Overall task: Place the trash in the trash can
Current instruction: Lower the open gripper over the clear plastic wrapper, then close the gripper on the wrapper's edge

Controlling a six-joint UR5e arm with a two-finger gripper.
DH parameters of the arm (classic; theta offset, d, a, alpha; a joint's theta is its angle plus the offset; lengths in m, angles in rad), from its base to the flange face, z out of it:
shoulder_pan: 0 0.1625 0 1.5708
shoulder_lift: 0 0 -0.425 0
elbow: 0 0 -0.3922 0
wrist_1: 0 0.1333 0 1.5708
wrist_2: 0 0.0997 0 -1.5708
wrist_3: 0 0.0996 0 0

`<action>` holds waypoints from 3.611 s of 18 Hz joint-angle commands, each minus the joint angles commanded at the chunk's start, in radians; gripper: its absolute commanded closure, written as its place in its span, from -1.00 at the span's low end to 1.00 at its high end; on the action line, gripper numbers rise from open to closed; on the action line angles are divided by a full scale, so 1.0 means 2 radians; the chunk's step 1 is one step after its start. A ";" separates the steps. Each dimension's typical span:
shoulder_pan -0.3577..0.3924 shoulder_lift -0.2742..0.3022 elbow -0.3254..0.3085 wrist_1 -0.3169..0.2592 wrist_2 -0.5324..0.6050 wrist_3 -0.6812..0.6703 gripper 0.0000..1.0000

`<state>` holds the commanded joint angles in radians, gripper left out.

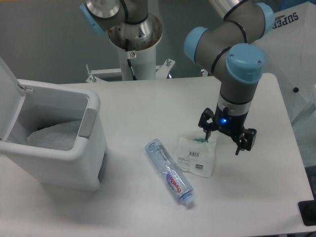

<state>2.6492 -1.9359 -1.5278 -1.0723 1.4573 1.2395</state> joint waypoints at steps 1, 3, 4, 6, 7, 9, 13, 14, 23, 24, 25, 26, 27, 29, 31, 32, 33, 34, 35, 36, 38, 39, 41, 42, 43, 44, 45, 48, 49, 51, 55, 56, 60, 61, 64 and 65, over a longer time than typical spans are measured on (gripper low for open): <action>0.000 0.000 -0.001 0.000 0.000 0.000 -1.00; 0.000 0.001 -0.003 0.000 -0.001 0.000 -1.00; -0.001 0.001 -0.003 0.000 -0.001 0.000 -1.00; -0.001 0.001 -0.003 0.001 -0.001 -0.002 -1.00; -0.001 0.001 -0.004 0.000 -0.001 -0.002 -1.00; -0.001 0.002 -0.014 0.002 -0.004 -0.008 -1.00; 0.008 0.004 -0.067 0.067 -0.030 -0.015 -1.00; 0.009 0.004 -0.069 0.069 -0.028 -0.026 -1.00; 0.011 0.007 -0.107 0.071 -0.015 -0.023 -1.00; 0.011 0.007 -0.107 0.071 -0.003 -0.018 -1.00; 0.011 0.007 -0.108 0.070 0.008 -0.012 -1.00; 0.011 0.007 -0.109 0.070 0.016 -0.005 -1.00; 0.013 0.008 -0.110 0.069 0.024 0.002 -1.00; 0.014 0.011 -0.116 0.069 0.033 0.003 -1.00; 0.014 0.014 -0.122 0.069 0.036 -0.002 -1.00; 0.015 0.015 -0.123 0.069 0.044 -0.002 -1.00; 0.015 0.015 -0.123 0.069 0.056 -0.002 -1.00; 0.015 0.015 -0.123 0.069 0.068 -0.002 -1.00; 0.015 0.015 -0.123 0.069 0.080 -0.002 -1.00; 0.014 0.015 -0.123 0.069 0.090 -0.002 -1.00; 0.014 0.015 -0.126 0.069 0.100 -0.003 -1.00; 0.013 0.015 -0.127 0.069 0.107 -0.003 -1.00; 0.012 0.015 -0.128 0.069 0.122 -0.003 -1.00; 0.012 0.014 -0.131 0.069 0.123 -0.002 -1.00; 0.012 0.014 -0.137 0.069 0.128 -0.002 -1.00; 0.012 0.014 -0.145 0.070 0.135 -0.001 -1.00; 0.012 0.013 -0.152 0.070 0.140 0.001 -1.00; 0.008 0.010 -0.161 0.069 0.164 -0.002 -1.00; 0.008 0.008 -0.162 0.069 0.173 -0.002 -0.85; 0.008 0.008 -0.166 0.069 0.179 -0.003 -0.16; 0.008 0.010 -0.167 0.071 0.181 -0.019 1.00; 0.007 0.011 -0.166 0.070 0.179 -0.018 1.00; -0.012 0.013 -0.158 0.071 0.177 -0.018 1.00; -0.016 0.014 -0.158 0.070 0.176 -0.018 1.00; -0.023 0.022 -0.158 0.067 0.171 -0.017 1.00; -0.023 0.026 -0.158 0.066 0.163 -0.017 1.00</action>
<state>2.6032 -1.8838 -1.8438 -0.9403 1.7842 1.2057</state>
